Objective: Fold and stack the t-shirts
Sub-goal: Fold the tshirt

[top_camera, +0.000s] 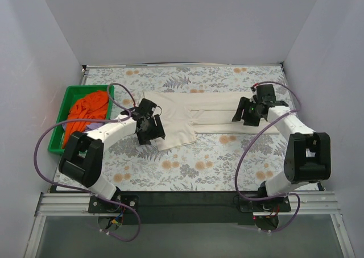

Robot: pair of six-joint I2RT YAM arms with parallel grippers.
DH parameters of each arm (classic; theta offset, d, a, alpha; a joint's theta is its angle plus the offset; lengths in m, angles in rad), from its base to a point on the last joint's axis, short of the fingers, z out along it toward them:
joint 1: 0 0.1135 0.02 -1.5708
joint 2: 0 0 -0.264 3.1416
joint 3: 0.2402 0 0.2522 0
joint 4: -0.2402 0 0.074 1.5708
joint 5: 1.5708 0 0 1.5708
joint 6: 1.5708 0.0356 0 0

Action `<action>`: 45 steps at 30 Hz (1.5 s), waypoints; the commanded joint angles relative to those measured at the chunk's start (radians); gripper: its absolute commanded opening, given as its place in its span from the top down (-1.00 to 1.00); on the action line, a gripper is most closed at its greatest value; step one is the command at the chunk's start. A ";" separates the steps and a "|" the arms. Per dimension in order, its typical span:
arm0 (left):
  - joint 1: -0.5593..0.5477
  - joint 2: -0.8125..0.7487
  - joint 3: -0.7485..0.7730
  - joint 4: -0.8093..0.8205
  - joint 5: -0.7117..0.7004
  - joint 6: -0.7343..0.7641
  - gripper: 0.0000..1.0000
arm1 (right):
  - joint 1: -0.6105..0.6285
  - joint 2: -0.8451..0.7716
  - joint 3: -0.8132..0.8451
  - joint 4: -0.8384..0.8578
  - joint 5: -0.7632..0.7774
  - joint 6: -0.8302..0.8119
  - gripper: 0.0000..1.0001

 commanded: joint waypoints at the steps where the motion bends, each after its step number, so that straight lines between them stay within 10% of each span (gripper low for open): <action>1: -0.021 -0.006 -0.019 0.039 -0.004 -0.030 -0.22 | 0.113 -0.055 -0.071 0.104 -0.095 0.027 -0.12; 20: -0.075 0.057 -0.107 0.117 -0.004 -0.035 0.20 | 0.492 0.141 -0.162 0.436 -0.158 0.203 -0.03; 33: -0.082 0.065 -0.055 0.126 0.016 -0.033 0.99 | 0.526 0.198 -0.140 0.477 -0.189 0.206 0.36; 40: -0.082 0.074 0.129 0.056 -0.047 0.023 1.00 | 0.526 0.181 -0.113 0.451 -0.199 0.211 0.97; 45: -0.078 0.140 0.316 0.028 -0.119 0.091 1.00 | 0.523 0.183 -0.023 0.390 -0.201 0.216 0.97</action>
